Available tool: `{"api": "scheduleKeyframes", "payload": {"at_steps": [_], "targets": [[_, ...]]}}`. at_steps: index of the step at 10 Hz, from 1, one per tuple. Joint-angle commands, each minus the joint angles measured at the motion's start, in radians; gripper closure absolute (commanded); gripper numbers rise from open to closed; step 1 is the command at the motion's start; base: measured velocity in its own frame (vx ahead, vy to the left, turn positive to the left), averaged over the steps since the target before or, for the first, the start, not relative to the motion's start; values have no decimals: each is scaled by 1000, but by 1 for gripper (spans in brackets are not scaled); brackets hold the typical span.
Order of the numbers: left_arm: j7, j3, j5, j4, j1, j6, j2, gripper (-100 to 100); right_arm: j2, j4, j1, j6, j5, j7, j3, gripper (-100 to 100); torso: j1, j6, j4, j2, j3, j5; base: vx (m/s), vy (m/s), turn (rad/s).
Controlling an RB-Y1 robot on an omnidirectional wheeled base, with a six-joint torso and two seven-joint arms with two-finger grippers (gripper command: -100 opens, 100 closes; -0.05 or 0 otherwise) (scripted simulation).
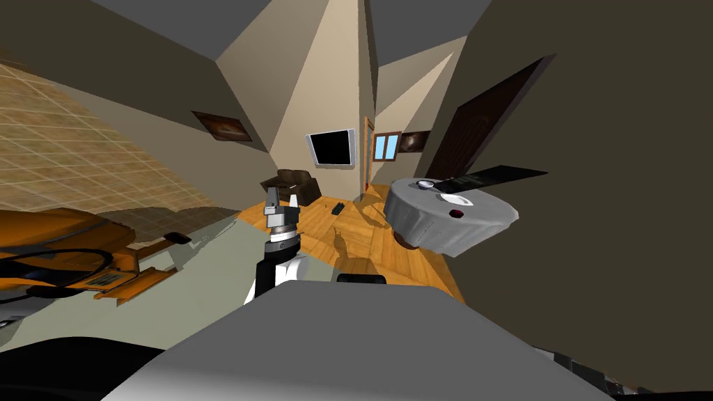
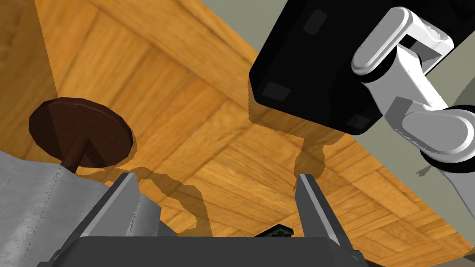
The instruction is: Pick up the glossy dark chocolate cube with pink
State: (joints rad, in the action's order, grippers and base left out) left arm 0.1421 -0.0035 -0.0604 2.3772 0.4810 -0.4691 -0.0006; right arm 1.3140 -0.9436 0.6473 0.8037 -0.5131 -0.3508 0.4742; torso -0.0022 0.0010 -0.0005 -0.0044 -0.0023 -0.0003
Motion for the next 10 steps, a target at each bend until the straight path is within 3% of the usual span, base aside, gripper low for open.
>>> {"api": "scheduleKeyframes", "payload": {"at_steps": [1, 2, 3, 6, 7, 8, 10], "targets": [[0, 0, 0, 0, 0, 0, 0, 0, 10, 28, -12, 10, -3, -2, 3, -100, 0, 0, 0, 0, 0, 0, 21, -8, -7], [0, 0, 0, 0, 0, 0, 0, 0, 54, 57, -21, 34, -5, -10, 1, -100, 0, 0, 0, 2, 1, 0, 38, 8, 258], [0, 0, 0, 0, 0, 0, 0, 0, 54, 82, -21, 34, -5, -10, 1, -100, 0, -1, 0, 1, 1, 0, 48, -1, 171], [0, 0, 0, 0, 0, 0, 0, 0, 134, 180, -39, 82, -3, -27, -9, -100, -1, 0, 0, 0, 0, -1, 71, -21, 211], [0, 0, 0, 0, 0, 0, 0, 0, 134, 199, -39, 82, -3, -27, -9, -100, -1, -1, 0, -2, -1, 0, 68, -19, 157], [0, 0, 0, 0, 0, 0, 0, 0, 169, 251, -49, 105, 1, -35, -15, -100, -1, 0, 0, -1, -1, -1, 78, -2, 261], [0, 0, 0, 0, 0, 0, 0, 0, 170, 253, -49, 105, 1, -35, -15, -100, 0, 1, 0, -1, -1, 0, 48, -15, 42]]}}
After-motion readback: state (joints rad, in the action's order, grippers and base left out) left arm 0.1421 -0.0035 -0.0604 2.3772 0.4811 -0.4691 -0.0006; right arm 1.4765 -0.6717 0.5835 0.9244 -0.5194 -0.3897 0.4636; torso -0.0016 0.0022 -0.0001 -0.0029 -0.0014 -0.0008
